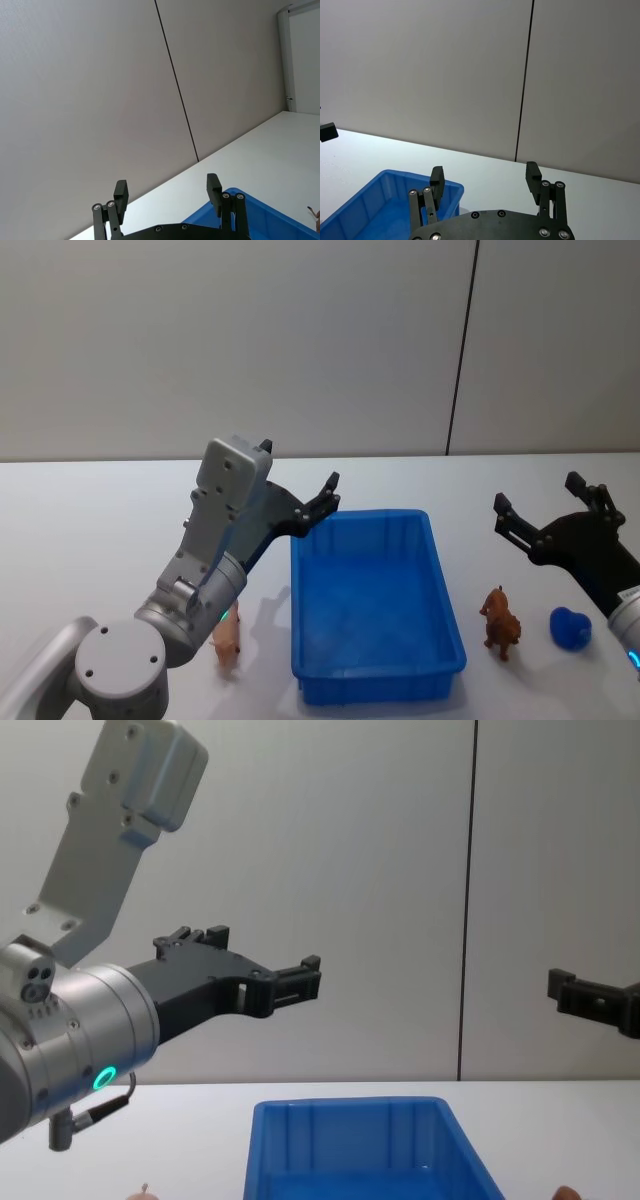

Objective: Pick up the two dolls from the table and place them into the box.

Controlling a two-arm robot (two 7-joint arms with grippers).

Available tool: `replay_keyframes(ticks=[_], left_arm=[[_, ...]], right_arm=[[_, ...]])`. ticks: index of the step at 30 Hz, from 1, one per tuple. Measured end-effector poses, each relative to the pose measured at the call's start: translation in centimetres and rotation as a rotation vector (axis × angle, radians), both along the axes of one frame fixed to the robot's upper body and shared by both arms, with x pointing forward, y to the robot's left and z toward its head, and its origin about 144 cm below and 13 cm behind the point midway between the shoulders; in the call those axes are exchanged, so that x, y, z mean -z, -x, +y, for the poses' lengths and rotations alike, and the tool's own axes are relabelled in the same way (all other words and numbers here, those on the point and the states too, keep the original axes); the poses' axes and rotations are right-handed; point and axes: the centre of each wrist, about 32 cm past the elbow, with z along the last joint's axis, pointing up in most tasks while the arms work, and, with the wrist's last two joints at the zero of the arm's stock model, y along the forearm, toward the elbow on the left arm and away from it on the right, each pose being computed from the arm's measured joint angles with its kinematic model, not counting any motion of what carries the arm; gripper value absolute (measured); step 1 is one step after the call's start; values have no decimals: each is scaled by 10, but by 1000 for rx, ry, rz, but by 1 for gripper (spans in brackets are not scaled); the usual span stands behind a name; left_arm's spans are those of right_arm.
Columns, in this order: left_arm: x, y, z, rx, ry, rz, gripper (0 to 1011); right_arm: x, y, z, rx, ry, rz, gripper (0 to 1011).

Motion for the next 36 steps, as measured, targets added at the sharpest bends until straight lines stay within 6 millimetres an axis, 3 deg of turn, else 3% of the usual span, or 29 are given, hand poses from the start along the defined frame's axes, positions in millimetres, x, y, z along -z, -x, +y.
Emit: replay_keyframes(ticks=[36], left_arm=[[0, 0, 0, 0, 0, 0, 998]], right_arm=[[0, 0, 0, 0, 0, 0, 1001]])
